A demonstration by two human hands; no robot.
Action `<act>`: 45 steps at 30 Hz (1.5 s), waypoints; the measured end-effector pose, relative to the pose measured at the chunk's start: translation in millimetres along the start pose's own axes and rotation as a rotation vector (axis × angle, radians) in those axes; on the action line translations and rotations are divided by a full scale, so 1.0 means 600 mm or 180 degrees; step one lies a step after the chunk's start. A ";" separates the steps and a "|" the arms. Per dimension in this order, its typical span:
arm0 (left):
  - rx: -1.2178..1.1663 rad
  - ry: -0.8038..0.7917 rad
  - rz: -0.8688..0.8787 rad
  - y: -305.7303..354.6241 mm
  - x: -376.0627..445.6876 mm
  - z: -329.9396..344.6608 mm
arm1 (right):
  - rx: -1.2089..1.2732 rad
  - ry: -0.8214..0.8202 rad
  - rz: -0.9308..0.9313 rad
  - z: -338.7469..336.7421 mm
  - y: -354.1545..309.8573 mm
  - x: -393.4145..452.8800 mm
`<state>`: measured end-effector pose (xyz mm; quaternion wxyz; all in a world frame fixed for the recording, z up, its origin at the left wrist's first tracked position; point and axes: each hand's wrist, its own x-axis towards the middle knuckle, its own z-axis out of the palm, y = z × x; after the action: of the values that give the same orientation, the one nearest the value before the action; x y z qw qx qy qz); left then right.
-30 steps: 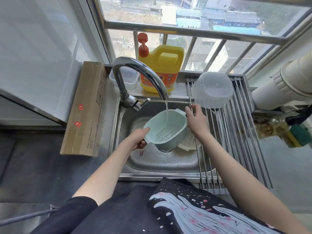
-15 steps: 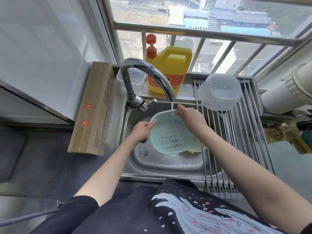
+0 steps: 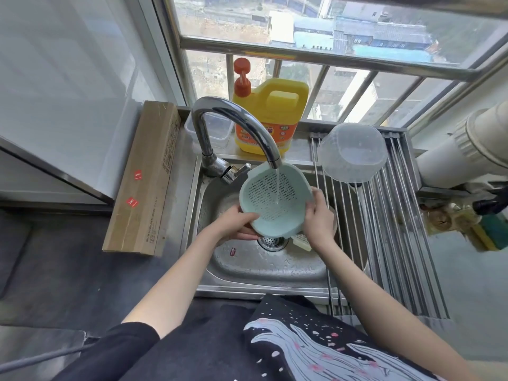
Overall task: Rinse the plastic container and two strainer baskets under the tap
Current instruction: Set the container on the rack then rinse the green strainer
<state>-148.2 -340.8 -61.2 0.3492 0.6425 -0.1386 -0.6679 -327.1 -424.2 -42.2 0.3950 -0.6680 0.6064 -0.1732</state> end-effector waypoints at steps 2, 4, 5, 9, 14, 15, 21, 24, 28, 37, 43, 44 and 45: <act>0.0073 0.0029 -0.0132 -0.002 0.003 0.005 | 0.0240 -0.0149 0.0125 0.005 0.016 -0.013; 0.0483 0.0304 0.0102 -0.006 0.005 0.011 | 0.0640 -0.0505 0.0468 0.007 0.030 -0.016; 0.0832 0.0536 0.0360 -0.008 0.004 0.014 | 0.0889 -0.0717 0.0797 0.005 0.032 -0.014; 0.2216 0.1095 0.1201 -0.020 0.004 0.020 | 0.2380 -0.1256 0.2219 -0.022 0.036 0.007; 0.2607 0.1076 0.1827 -0.014 0.005 0.034 | 0.2987 -0.1596 0.2708 -0.025 0.039 0.027; 0.2472 0.1033 0.1875 -0.012 0.005 0.035 | 0.2858 -0.1578 0.2663 -0.021 0.034 0.025; -0.0091 0.0693 0.1138 -0.010 -0.010 0.022 | 0.2778 -0.1527 0.1992 0.002 0.047 0.000; -0.1407 0.0249 0.0395 -0.027 -0.017 0.001 | 0.2800 -0.1776 0.1506 0.001 0.056 -0.022; -0.1348 0.0085 0.0412 -0.055 -0.017 -0.015 | 0.2312 -0.2122 0.1120 0.007 0.054 -0.034; -0.0403 0.0165 0.0924 -0.016 -0.013 0.021 | 0.2476 -0.1449 0.1584 0.007 0.024 0.007; -0.0454 -0.0235 0.0846 0.005 -0.017 0.032 | 0.2116 -0.1245 0.1078 0.002 -0.009 0.026; -0.0576 -0.0311 0.0752 0.009 -0.019 0.031 | 0.2011 -0.1288 0.0957 0.004 -0.012 0.028; -0.0706 -0.0393 0.0692 0.012 -0.020 0.031 | 0.1877 -0.1337 0.0864 0.005 -0.015 0.028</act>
<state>-164.4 -343.2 -44.8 0.4790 0.5389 -0.1540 -0.6756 -315.5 -439.4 -41.6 0.7051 -0.4603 0.5194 -0.1457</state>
